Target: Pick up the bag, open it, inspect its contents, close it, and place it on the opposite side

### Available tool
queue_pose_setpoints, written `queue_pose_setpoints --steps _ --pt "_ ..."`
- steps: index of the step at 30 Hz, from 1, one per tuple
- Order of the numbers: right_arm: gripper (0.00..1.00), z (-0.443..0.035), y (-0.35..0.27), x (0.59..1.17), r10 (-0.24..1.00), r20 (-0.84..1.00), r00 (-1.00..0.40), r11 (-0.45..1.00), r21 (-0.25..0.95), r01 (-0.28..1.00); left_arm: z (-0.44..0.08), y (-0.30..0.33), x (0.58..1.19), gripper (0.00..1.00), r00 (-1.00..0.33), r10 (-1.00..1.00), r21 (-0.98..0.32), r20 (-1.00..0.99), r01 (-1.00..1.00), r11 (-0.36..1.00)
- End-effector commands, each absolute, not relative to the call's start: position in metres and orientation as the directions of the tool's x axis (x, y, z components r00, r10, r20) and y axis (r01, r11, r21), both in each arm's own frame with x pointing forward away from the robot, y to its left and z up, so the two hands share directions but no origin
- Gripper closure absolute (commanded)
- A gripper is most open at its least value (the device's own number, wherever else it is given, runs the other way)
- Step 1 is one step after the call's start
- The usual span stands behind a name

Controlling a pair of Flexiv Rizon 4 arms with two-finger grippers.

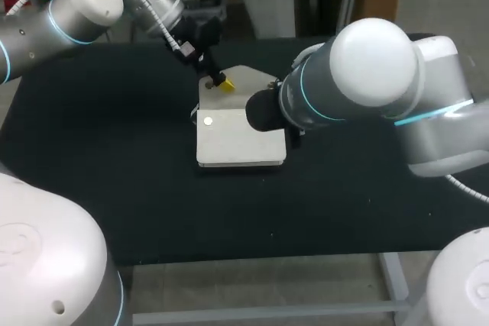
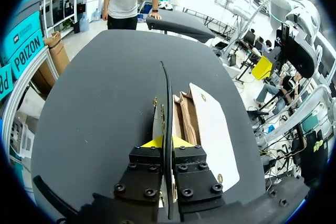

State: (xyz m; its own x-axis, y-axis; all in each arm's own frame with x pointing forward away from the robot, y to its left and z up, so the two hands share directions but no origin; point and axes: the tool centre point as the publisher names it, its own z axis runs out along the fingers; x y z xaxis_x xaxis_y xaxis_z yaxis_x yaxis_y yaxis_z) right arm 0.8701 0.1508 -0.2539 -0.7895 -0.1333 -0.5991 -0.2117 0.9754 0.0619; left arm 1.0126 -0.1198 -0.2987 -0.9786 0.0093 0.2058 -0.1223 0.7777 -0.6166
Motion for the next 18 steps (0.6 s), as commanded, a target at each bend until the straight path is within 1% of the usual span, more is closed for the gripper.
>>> queue_pose_setpoints --steps 1,3,6,9,10,18 --pt "1.0 -0.256 0.16 0.859 -0.106 -0.562 -0.82 0.989 0.03 -0.147 -0.303 -0.119 1.006 1.0 -0.982 -0.011 -0.619 0.189 -0.128 0.775" --pt "1.0 -0.263 0.162 0.853 -0.089 -0.551 -0.83 0.99 0.041 -0.133 -0.306 -0.12 1.004 1.0 -0.985 -0.02 -0.618 0.171 -0.123 0.776" --pt "1.0 -0.278 0.167 0.848 -0.07 -0.509 -0.858 0.987 0.089 -0.133 -0.311 -0.12 1.0 1.0 -0.99 -0.024 -0.623 0.141 -0.108 0.775" --pt "1.0 -0.281 0.165 0.847 -0.037 -0.494 -0.869 0.988 0.114 -0.107 -0.314 -0.122 0.994 1.0 -0.995 -0.028 -0.63 0.096 -0.082 0.772" --pt "1.0 -0.277 0.16 0.849 -0.022 -0.506 -0.862 0.99 0.106 -0.088 -0.314 -0.122 0.992 1.0 -0.996 -0.032 -0.63 0.083 -0.078 0.773" --pt "1.0 -0.277 0.16 0.849 -0.022 -0.506 -0.862 0.99 0.106 -0.088 -0.31 -0.123 0.977 1.0 -0.998 -0.051 -0.637 -0.036 -0.016 0.77"
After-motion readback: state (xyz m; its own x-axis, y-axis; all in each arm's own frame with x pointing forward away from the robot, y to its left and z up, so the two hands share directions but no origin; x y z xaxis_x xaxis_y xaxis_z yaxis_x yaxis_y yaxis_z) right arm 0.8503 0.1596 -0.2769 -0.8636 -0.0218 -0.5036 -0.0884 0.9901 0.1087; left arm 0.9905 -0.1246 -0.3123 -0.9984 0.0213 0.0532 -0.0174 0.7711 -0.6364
